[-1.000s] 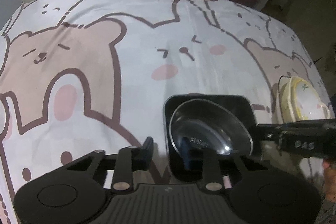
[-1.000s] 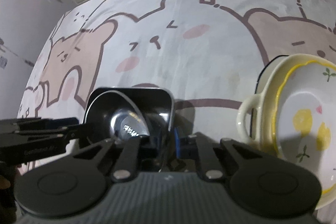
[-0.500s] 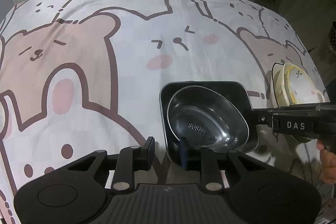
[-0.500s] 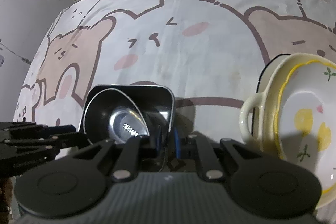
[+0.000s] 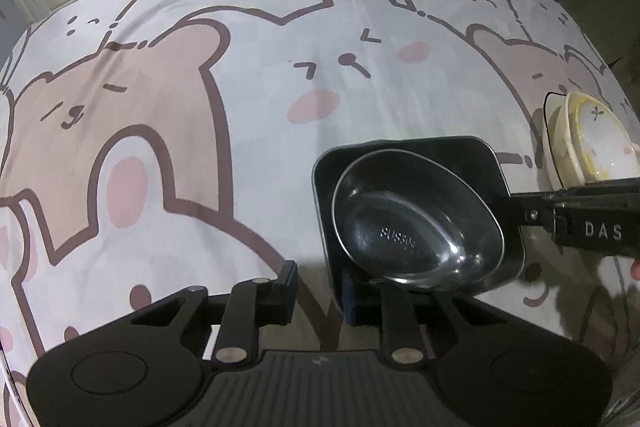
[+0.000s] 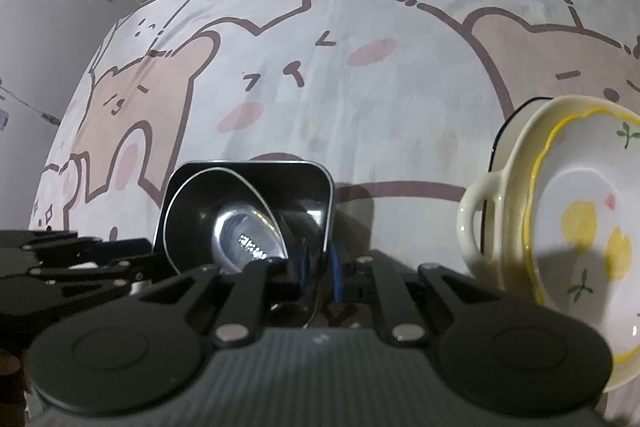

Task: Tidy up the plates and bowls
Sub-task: 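Lift the container holding the bowl and carry it toward the plate stack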

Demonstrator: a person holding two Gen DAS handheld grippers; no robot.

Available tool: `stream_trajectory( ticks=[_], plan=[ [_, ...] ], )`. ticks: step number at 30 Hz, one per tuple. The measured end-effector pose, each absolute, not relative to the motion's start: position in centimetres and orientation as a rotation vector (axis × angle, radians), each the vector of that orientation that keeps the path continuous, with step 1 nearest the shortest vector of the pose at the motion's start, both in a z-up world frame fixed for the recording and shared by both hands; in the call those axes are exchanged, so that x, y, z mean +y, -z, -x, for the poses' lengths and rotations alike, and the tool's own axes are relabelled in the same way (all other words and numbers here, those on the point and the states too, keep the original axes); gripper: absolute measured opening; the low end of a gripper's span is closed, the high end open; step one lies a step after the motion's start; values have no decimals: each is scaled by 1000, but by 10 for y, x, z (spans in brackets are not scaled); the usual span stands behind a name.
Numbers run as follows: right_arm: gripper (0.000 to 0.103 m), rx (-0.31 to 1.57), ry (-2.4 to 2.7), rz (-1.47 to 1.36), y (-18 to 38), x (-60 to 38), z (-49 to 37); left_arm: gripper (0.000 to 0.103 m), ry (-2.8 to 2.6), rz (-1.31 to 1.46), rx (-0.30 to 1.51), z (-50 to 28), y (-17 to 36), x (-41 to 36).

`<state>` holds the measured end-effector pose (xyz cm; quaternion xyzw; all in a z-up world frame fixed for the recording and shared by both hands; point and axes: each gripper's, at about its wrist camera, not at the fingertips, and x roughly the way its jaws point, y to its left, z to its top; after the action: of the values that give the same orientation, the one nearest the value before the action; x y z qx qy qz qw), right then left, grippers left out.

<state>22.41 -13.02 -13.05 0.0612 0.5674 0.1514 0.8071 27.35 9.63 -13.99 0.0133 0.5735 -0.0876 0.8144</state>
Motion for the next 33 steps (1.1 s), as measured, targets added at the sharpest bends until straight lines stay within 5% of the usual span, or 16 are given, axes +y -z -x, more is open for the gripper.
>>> stream_trajectory(
  ticks=[15,33],
  plan=[
    [6,1209,-318,-129,139,-129,-221,5,187,46,1201,-281,144,100],
    [5,1094,-326,-147,108,-138,-224,4,142,248,1053,-268,104,106]
  ],
)
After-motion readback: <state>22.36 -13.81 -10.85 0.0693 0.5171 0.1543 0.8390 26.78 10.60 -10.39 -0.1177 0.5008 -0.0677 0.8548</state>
